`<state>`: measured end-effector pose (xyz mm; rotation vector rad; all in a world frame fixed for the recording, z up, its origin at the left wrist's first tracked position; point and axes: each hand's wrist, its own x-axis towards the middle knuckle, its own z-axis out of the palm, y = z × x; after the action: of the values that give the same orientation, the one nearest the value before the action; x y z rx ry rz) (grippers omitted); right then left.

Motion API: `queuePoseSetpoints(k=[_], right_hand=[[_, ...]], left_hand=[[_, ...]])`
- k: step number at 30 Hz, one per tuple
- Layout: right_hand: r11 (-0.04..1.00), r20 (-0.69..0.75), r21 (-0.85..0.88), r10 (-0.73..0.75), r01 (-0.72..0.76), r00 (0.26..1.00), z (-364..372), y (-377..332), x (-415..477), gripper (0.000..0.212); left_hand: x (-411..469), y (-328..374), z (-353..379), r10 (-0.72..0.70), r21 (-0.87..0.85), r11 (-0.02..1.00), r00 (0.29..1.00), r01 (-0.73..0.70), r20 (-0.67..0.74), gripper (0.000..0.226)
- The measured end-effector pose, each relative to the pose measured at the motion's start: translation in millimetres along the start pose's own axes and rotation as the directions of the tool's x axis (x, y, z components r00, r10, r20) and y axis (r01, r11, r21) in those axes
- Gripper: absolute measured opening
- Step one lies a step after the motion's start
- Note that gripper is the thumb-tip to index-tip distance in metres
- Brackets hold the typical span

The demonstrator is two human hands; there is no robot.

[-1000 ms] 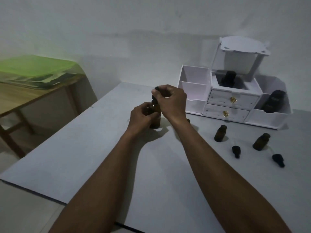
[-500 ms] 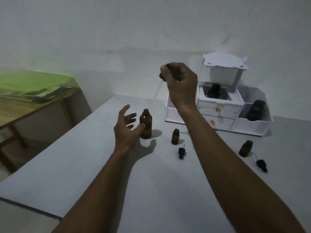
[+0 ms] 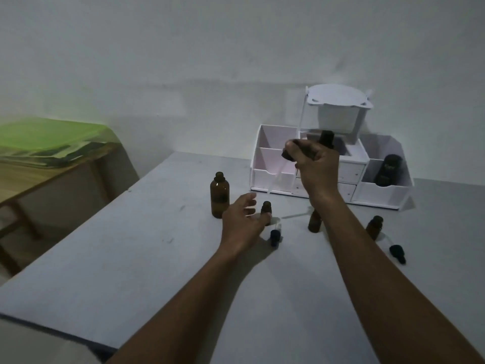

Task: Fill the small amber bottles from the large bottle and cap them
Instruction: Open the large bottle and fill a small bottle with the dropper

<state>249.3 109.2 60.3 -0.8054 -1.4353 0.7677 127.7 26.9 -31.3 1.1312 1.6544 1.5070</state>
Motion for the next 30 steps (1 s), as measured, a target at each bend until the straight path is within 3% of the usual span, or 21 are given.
queuePoseSetpoints(k=[3, 11, 15, 18, 30], right_hand=[[1.0, 0.018, -0.028, -0.001, 0.002, 1.0, 1.1, 4.8, 0.9, 0.009], [0.991, 0.022, -0.131, -0.011, 0.014, 1.0, 6.1, 19.0, 2.8, 0.016], [0.987, 0.028, -0.158, -0.001, 0.005, 1.0, 6.2, 20.5, 3.3, 0.019], [0.987, 0.029, -0.162, 0.002, 0.003, 1.0, 5.9, 20.8, 2.4, 0.019], [0.985, 0.059, -0.174, -0.005, 0.015, 0.998, 9.1, 22.4, -1.9, 0.016]], left_hand=[[8.5, 3.9, 11.8, -0.122, -0.163, 0.979, 0.992, 0.122, 0.011, 0.059], [22.7, 0.3, 9.9, -0.109, -0.1, 0.988, 0.991, 0.117, 0.083, 0.052], [20.7, -0.8, 9.5, -0.083, -0.037, 0.996, 0.991, 0.087, 0.102, 0.037], [19.3, -0.7, 11.4, -0.117, -0.066, 0.99, 0.988, 0.124, 0.103, 0.035], [18.5, 1.9, 8.5, -0.035, 0.006, 0.999, 0.99, 0.035, 0.137, 0.033]])
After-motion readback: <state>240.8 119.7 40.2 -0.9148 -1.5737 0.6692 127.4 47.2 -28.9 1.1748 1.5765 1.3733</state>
